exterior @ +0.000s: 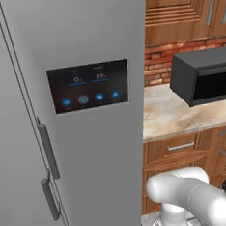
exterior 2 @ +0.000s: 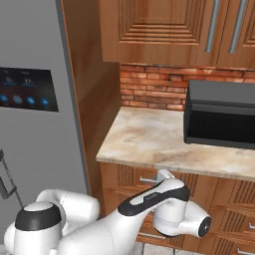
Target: Take the pizza cutter from the drawer on the right and place it on the dining counter for cutting.
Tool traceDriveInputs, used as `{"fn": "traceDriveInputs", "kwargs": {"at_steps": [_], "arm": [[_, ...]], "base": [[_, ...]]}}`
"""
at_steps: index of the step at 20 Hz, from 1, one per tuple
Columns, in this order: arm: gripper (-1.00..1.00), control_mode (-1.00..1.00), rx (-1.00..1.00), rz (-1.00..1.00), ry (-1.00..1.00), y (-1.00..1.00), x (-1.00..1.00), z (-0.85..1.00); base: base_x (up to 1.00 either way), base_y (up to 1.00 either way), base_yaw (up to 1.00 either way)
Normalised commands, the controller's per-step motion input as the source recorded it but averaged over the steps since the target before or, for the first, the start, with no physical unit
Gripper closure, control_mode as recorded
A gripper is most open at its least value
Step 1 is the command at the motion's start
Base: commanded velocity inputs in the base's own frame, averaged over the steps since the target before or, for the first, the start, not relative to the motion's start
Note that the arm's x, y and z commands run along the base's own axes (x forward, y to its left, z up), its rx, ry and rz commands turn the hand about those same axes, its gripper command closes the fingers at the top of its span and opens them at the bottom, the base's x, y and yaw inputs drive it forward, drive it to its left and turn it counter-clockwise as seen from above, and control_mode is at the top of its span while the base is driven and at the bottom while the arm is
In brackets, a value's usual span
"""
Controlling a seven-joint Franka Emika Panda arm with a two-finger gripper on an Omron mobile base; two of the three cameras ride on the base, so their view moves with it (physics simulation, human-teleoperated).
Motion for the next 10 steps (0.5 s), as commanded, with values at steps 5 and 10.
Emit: {"fn": "traceDriveInputs", "kwargs": {"at_steps": [5, 10], "arm": [[-1.00, -1.00, 0.00, -0.04, -0.12, 0.00, 0.57, -0.42], [-1.00, -1.00, 0.00, -0.05, -0.06, 0.00, 0.56, -0.43]], "base": [[0.00, 0.00, 0.00], [0.00, 0.00, 0.00]]}}
